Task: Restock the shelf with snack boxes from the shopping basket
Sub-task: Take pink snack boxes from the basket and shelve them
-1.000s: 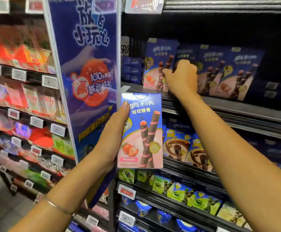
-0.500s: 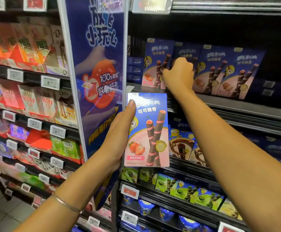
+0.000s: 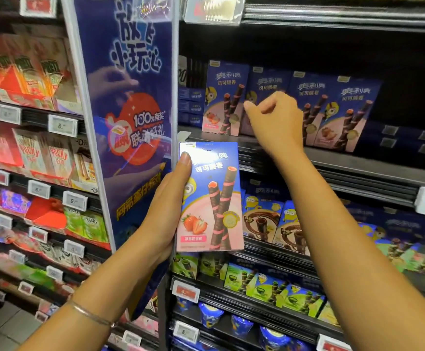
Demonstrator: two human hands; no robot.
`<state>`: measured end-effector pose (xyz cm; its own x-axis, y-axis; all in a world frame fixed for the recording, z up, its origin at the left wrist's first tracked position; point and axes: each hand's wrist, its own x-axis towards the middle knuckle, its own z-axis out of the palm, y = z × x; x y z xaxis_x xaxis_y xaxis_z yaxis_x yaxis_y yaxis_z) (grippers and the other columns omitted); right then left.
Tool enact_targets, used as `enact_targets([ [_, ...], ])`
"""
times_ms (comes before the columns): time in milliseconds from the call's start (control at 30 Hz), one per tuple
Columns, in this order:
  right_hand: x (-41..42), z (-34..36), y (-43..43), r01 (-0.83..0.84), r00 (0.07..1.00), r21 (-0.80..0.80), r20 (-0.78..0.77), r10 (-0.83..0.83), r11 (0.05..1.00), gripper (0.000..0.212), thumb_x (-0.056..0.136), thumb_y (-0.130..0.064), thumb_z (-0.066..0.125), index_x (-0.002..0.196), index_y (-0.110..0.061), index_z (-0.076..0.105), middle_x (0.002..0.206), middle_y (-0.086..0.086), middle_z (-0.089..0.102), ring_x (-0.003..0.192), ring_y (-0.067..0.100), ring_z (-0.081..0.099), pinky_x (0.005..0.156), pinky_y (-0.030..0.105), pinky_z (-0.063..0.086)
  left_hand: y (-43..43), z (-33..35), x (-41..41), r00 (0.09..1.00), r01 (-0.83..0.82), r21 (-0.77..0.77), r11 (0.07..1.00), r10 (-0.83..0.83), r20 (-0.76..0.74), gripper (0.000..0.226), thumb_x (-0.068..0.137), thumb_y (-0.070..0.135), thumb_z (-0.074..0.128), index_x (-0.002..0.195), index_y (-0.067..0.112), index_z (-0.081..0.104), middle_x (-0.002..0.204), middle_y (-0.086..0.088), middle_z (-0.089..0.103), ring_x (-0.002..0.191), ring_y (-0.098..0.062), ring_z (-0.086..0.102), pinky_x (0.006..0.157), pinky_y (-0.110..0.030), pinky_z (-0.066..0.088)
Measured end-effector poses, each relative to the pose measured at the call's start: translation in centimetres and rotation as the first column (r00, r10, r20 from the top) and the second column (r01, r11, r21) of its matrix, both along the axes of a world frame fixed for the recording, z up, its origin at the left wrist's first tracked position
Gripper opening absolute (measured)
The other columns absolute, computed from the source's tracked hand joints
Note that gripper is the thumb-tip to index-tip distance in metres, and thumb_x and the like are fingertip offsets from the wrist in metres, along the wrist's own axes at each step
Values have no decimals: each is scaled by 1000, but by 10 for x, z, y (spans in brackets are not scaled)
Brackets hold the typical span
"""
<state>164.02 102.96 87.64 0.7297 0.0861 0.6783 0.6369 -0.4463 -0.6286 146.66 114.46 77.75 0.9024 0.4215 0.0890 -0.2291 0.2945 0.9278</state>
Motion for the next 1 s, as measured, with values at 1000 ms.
enact_targets([
  [1000,-51,-3,-108,-433,854,212,-213,474,876,31,84,-19,82,109,-13,65,98,2,74,92,23,75,80,52,62,-41,22,31,938,-333,209,920,346,-31,50,102,61,54,115,16,72,92,-2,80,69,-17,76,53,-26,55],
])
